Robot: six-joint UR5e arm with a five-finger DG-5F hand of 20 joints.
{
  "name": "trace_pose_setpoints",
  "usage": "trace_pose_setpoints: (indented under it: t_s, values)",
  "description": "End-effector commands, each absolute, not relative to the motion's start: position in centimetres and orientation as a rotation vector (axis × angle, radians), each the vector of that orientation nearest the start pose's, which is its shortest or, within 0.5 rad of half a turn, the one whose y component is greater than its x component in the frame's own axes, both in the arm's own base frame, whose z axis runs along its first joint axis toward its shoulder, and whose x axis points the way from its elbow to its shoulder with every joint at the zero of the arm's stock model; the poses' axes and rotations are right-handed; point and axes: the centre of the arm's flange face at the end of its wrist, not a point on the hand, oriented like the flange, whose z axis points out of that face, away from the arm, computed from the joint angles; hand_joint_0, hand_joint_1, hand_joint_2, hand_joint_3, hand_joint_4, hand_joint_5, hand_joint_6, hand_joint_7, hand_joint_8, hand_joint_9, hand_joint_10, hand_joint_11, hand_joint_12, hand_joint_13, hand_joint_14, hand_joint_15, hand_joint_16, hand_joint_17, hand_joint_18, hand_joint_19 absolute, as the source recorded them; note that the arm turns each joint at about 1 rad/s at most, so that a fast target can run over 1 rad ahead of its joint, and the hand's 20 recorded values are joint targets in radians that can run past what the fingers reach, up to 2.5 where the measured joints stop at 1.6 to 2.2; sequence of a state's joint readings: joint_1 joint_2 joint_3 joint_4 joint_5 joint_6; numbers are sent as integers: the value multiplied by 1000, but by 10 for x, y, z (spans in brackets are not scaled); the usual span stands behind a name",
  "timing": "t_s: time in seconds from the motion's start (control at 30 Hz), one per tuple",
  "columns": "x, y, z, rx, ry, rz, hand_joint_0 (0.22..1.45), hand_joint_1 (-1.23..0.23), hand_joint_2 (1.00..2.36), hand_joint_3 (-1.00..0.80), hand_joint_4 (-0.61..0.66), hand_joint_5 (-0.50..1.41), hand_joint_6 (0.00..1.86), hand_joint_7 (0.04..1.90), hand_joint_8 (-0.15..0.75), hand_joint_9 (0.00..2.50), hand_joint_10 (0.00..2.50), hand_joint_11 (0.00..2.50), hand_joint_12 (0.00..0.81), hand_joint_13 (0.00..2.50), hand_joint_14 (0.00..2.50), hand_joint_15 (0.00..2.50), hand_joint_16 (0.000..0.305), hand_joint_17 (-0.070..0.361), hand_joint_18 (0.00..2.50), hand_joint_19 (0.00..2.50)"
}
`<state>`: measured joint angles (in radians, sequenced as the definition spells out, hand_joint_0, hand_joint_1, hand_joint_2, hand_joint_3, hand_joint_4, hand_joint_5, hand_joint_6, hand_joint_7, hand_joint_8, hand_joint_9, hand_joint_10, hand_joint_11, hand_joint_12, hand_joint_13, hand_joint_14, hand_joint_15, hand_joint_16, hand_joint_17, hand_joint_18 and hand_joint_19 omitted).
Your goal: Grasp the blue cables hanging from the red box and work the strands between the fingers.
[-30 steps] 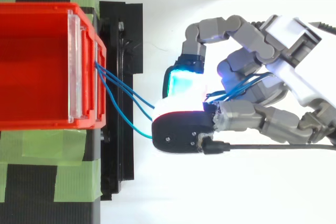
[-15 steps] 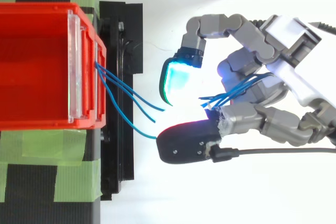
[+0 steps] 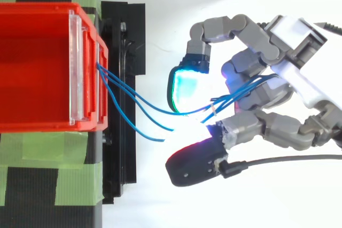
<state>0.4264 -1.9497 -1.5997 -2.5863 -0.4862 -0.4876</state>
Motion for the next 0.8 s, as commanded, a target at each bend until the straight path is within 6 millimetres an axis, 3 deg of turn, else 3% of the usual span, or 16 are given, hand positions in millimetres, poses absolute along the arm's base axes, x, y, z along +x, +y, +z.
trace_pose_setpoints:
  t_s: [0.0,0.3,0.37,0.53,0.63,0.7,0.77]
  values:
    - [618,38,310,1224,898,442,788,-848,1000,-990,262,-318,801,1342,445,1770,2500,2500,688,2057,2500,1811,238,178,2500,718]
    - [618,38,310,1224,898,442,836,-827,1006,-857,250,-295,777,1306,445,1770,2500,2500,688,2057,2500,1811,238,178,2500,718]
    - [618,38,310,1224,898,442,933,-763,1013,-641,231,-216,825,1237,445,1770,2500,2500,688,2057,2500,1811,238,178,2500,718]
    - [618,37,310,1224,899,441,983,-644,1018,-403,218,-35,834,1226,445,1770,2500,2500,688,2057,2500,1811,238,178,2500,718]
    - [618,37,310,1224,899,441,906,-648,1016,-423,220,-19,788,1262,445,1770,2500,2500,688,2057,2500,1811,238,178,2500,718]
    - [618,38,310,1224,898,442,856,-657,1015,-524,210,-13,742,1291,445,1770,2500,2500,688,2057,2500,1811,238,178,2500,718]
    - [618,38,310,1224,898,442,788,-686,1009,-749,206,-24,734,1322,445,1770,2500,2500,688,2057,2500,1811,238,178,2500,718]
